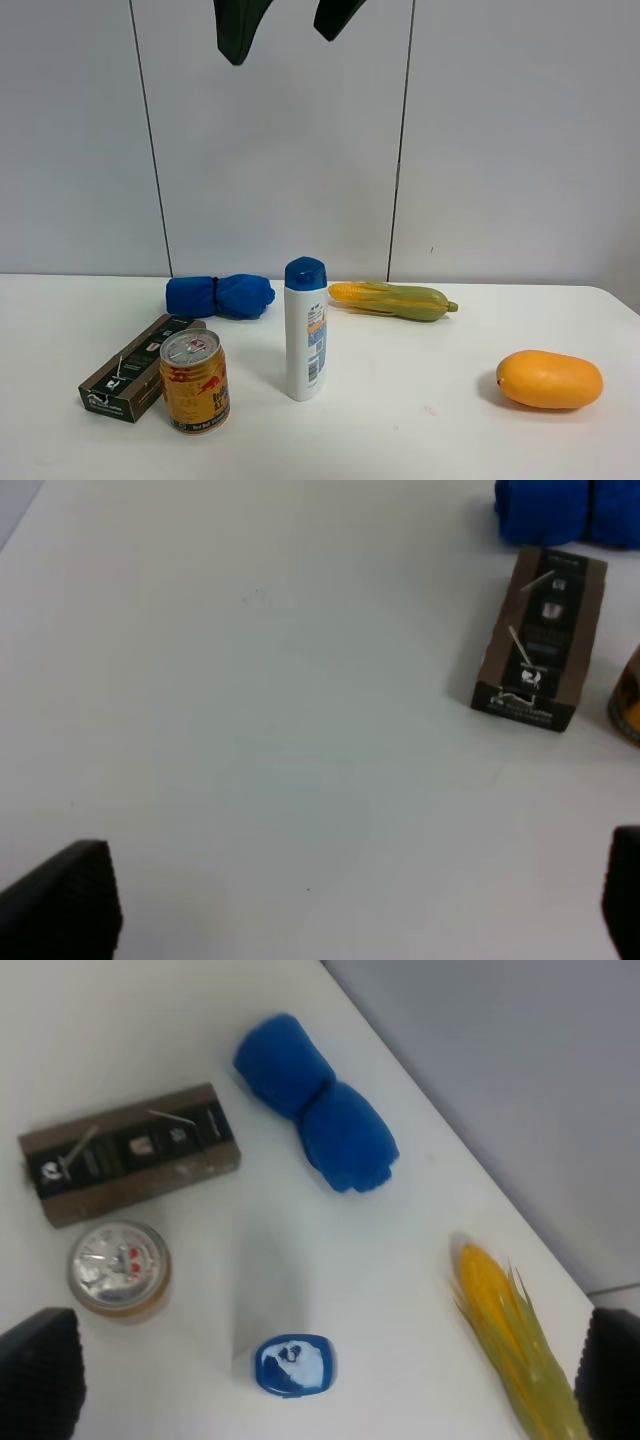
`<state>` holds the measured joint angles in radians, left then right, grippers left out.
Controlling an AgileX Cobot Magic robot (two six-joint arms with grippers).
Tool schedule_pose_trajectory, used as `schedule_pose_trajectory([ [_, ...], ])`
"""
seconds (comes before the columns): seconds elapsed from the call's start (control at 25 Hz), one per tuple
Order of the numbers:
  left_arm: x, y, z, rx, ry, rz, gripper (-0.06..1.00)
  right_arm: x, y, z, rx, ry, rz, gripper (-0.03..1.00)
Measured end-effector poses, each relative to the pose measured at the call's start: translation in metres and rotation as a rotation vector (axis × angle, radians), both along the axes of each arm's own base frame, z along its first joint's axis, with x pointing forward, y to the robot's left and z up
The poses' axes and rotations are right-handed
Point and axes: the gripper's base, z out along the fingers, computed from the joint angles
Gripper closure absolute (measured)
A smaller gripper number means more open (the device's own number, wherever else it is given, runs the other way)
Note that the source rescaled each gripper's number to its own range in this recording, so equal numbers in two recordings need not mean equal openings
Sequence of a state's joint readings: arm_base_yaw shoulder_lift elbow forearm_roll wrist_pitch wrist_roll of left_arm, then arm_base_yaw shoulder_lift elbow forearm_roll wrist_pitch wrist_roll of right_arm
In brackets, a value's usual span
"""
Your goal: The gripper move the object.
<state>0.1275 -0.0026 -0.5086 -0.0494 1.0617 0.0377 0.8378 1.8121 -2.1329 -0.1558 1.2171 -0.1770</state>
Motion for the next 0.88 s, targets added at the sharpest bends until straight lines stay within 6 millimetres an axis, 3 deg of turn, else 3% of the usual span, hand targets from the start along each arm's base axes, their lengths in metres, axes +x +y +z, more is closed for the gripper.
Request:
schedule_pose_trajectory([
  [0.24, 0.000, 0.000, 0.000, 0.000, 0.000, 0.000, -0.06, -0.020, -0.017, 0.027, 0.064, -0.028, 0.036, -0.03],
  [0.36, 0.000, 0.000, 0.000, 0.000, 0.000, 0.000, -0.06, -0.033, -0.027, 0.027, 0.052, -0.013, 0.074, -0.03],
  [0.6, 0.000, 0.000, 0.000, 0.000, 0.000, 0.000, -0.06, -0.060, -0.055, -0.015, -0.026, 0.038, 0.116, -0.03],
  [0.88, 0.000, 0.000, 0.000, 0.000, 0.000, 0.000, -0.06, -0.114, -0.111, -0.052, 0.065, -0.059, 0.156, -0.03],
])
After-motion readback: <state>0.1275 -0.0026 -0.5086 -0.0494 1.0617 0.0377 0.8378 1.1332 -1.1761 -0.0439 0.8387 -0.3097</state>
